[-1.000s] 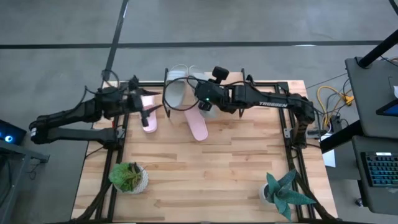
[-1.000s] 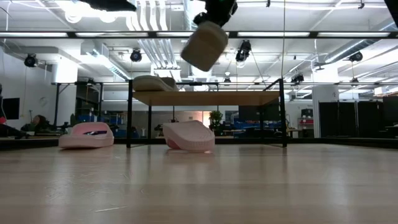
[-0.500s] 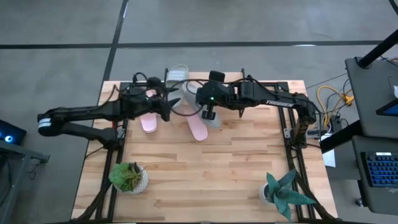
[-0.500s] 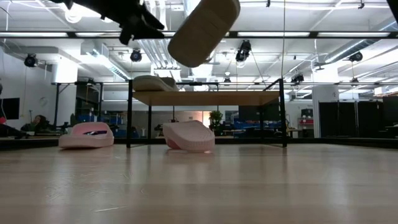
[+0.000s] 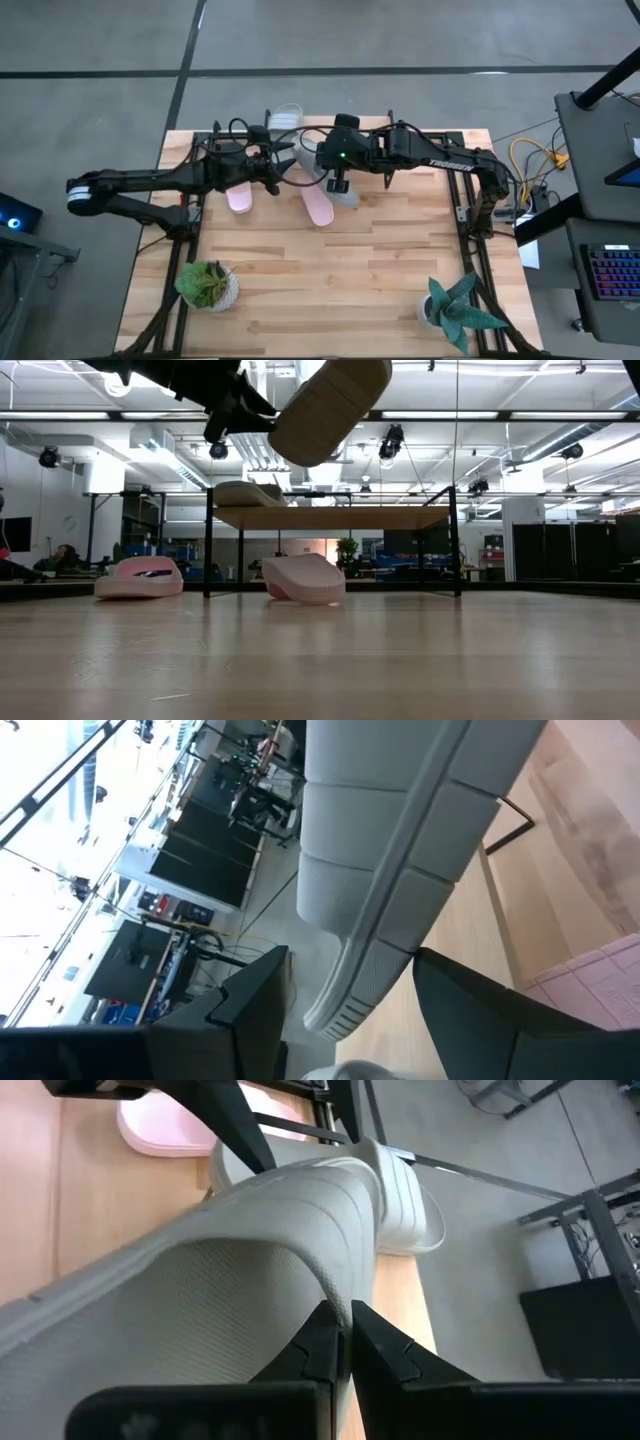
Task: Pick and place slides into the shelf
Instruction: Put the gray slide on the shelf
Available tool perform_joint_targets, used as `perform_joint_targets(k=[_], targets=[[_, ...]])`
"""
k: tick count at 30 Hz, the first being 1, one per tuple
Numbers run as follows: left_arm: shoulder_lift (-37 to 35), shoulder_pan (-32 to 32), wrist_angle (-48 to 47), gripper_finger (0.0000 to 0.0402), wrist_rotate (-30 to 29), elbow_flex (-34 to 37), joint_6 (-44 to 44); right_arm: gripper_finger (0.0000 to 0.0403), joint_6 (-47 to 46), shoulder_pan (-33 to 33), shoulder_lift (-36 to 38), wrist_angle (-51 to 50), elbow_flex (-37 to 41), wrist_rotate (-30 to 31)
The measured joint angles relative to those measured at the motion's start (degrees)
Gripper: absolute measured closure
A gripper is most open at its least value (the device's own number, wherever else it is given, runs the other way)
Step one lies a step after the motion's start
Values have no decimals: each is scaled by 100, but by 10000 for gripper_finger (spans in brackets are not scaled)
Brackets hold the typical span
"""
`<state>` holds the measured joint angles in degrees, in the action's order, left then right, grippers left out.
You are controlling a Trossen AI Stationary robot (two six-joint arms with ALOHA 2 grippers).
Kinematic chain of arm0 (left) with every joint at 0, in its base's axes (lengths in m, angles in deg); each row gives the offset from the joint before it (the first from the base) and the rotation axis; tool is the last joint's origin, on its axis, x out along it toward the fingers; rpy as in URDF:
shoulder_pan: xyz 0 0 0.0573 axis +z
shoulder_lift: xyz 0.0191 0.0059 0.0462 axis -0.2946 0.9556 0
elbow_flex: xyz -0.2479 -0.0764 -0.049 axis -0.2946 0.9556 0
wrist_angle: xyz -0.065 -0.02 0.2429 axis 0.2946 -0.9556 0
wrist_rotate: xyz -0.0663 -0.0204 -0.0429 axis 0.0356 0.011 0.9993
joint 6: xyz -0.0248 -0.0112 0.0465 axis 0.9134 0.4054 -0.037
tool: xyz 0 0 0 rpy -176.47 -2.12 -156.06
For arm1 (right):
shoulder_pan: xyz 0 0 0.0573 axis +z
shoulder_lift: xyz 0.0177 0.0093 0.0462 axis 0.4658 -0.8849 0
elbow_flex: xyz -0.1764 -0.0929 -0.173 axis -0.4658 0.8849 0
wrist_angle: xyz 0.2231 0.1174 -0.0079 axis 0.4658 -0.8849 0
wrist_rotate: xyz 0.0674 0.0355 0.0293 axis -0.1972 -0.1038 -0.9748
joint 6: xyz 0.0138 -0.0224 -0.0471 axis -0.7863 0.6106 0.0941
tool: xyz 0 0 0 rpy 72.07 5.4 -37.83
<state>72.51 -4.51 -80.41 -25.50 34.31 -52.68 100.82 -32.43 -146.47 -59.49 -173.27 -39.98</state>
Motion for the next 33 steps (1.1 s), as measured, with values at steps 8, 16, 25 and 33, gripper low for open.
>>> perform_joint_targets(k=[8,16,25,33], targets=[[112,-7,-20,203,0,17,15,392,101,4,0,31,0,-21],[272,-7,-13,203,2,-1,44,392,181,31,9,173,2,-284],[449,-7,1,290,-237,-55,9,392,273,41,9,266,5,-287],[329,-7,-55,379,-191,-53,24,391,389,41,31,318,4,-255]])
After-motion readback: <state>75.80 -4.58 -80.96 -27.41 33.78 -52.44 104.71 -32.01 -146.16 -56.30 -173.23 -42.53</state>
